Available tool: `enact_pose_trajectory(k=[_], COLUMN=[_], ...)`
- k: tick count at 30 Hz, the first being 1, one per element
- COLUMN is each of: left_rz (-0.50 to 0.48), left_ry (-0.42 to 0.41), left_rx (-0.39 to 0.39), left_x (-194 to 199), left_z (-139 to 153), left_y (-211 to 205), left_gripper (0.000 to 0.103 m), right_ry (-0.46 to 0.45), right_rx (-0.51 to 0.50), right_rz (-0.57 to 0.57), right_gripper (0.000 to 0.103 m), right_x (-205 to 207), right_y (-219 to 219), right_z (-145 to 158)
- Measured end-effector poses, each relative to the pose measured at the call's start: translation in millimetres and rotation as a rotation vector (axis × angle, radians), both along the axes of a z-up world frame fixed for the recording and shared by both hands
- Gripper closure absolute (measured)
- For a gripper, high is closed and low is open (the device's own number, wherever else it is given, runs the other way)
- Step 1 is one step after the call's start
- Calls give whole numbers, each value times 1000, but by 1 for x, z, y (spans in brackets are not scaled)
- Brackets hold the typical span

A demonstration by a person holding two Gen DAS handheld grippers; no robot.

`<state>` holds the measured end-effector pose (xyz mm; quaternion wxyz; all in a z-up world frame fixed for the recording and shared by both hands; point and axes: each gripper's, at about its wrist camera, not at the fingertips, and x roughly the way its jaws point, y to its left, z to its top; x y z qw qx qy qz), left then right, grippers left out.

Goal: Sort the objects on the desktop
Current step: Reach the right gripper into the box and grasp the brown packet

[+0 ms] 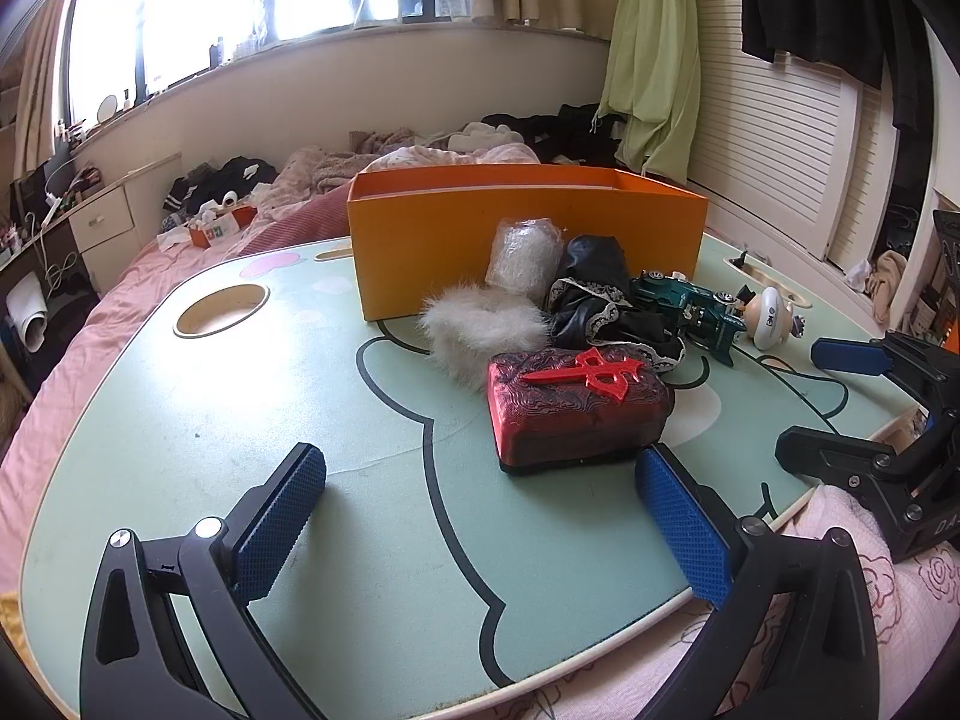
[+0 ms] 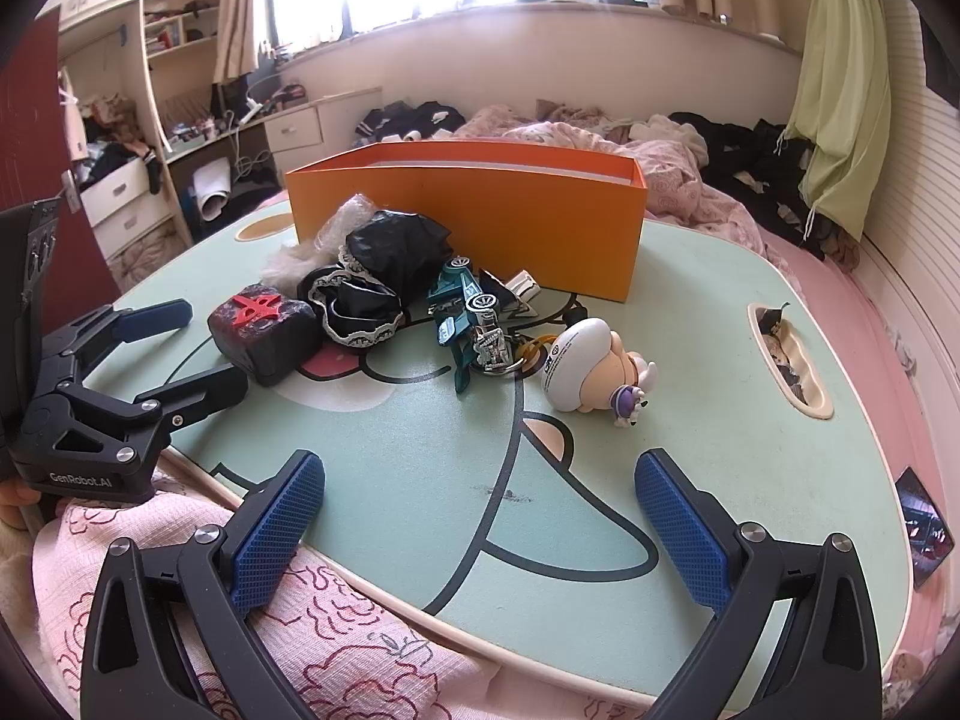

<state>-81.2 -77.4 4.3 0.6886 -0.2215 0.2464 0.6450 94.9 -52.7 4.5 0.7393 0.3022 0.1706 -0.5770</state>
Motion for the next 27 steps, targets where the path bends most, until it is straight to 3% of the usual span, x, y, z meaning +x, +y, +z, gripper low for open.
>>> enact_pose_trajectory(k=[19, 23, 27], left_rz=[-1, 0, -1], left_ry=[-2, -2, -2], left_rx=[1, 1, 1], left_x=[0, 0, 0], left_z=[0, 0, 0], left_y=[-1, -1, -1], left_gripper=[0, 0, 0], right_ry=[-18, -137, -252], right_rx=[2, -28, -56], right_rz=[-31, 11, 30], right_gripper=[0, 0, 0], right_x=[-7, -29, -54], right_y=[-1, -12, -54], right_z=[8, 39, 97])
